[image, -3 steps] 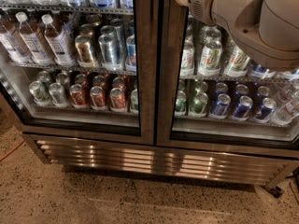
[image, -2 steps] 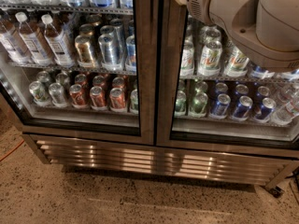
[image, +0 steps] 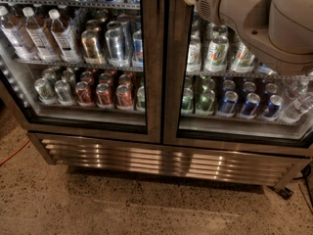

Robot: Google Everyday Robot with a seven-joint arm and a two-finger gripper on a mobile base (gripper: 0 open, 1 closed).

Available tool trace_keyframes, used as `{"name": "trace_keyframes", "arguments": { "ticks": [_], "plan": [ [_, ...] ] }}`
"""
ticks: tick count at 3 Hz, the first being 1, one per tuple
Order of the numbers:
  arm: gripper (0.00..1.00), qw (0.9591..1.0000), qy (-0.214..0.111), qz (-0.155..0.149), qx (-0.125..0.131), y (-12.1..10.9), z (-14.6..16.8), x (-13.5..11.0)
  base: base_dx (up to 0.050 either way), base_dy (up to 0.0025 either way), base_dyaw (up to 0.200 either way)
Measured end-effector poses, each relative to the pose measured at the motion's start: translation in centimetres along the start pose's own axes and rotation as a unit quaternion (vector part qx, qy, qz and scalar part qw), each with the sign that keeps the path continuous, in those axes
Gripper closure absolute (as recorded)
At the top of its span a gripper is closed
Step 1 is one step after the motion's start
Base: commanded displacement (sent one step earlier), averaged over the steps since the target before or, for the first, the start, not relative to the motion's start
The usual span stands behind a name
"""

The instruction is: Open right fridge door

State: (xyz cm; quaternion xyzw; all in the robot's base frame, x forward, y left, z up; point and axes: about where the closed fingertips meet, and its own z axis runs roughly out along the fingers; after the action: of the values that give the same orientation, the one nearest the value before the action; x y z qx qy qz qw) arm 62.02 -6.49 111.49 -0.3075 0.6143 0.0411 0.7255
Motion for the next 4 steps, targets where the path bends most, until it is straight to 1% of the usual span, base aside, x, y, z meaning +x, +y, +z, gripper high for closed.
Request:
{"name": "trace_keyframes", "arguments": {
  "ticks": [1, 4],
  "plan": [
    [0.80, 1.0000, 0.000, 0.000, 0.000, 0.00, 0.00, 0.00, 0.000, 0.00000, 0.000],
    [0.11, 1.0000, 0.000, 0.000, 0.000, 0.00, 0.00, -0.01, 0.000, 0.00000, 0.000]
  ]
}}
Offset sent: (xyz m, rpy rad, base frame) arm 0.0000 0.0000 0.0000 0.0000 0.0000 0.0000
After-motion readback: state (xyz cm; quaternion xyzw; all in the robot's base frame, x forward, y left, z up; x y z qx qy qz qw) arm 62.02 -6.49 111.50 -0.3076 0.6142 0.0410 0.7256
